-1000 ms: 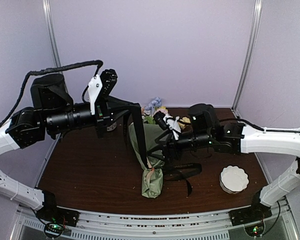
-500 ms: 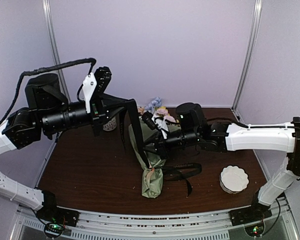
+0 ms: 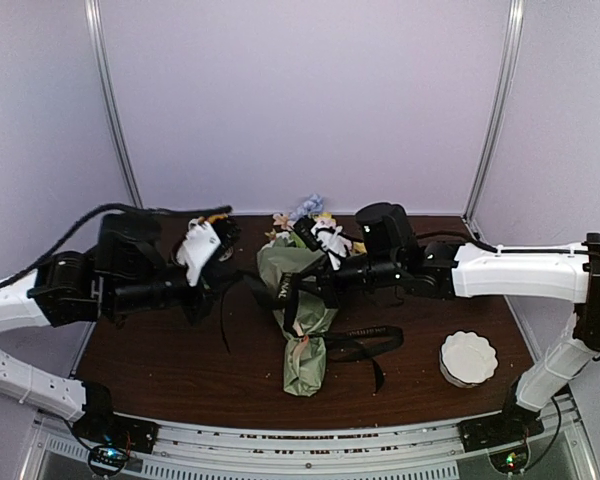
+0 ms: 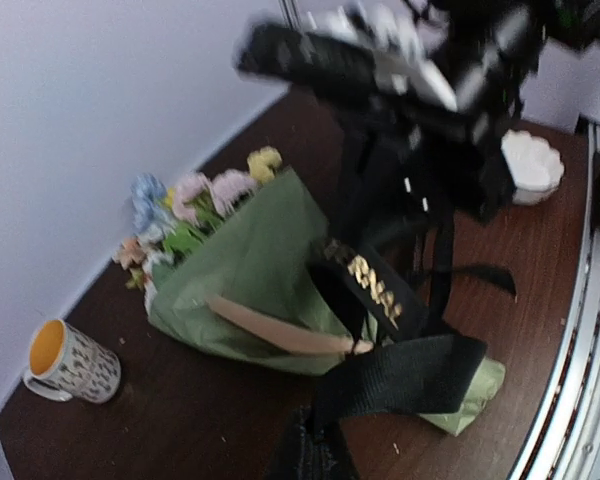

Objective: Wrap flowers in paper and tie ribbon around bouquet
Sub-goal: Pass from the left arm to the right

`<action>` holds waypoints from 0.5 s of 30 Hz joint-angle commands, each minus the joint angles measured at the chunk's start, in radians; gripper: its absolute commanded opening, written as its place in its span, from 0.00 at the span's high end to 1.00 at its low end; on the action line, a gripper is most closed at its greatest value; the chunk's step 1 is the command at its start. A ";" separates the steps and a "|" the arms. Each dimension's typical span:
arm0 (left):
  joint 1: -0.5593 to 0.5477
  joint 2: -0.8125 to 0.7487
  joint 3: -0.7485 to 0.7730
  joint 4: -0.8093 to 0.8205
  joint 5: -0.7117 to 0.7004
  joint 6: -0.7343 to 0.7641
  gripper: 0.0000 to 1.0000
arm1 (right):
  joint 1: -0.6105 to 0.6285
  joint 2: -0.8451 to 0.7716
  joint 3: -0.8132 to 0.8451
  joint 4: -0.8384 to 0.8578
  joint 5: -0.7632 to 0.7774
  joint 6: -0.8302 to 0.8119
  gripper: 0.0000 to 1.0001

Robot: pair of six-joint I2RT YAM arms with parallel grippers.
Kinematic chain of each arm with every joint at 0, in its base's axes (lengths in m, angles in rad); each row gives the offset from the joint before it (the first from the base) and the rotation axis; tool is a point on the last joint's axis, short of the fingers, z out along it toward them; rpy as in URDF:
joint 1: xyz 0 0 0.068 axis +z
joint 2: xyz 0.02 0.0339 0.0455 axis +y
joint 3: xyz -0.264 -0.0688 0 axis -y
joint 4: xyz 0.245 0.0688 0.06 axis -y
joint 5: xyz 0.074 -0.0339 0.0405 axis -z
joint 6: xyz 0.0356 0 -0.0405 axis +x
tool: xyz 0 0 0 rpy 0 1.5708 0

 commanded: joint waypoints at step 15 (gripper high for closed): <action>0.055 0.011 -0.342 0.310 0.187 -0.031 0.43 | -0.012 0.031 0.062 -0.051 -0.070 -0.085 1.00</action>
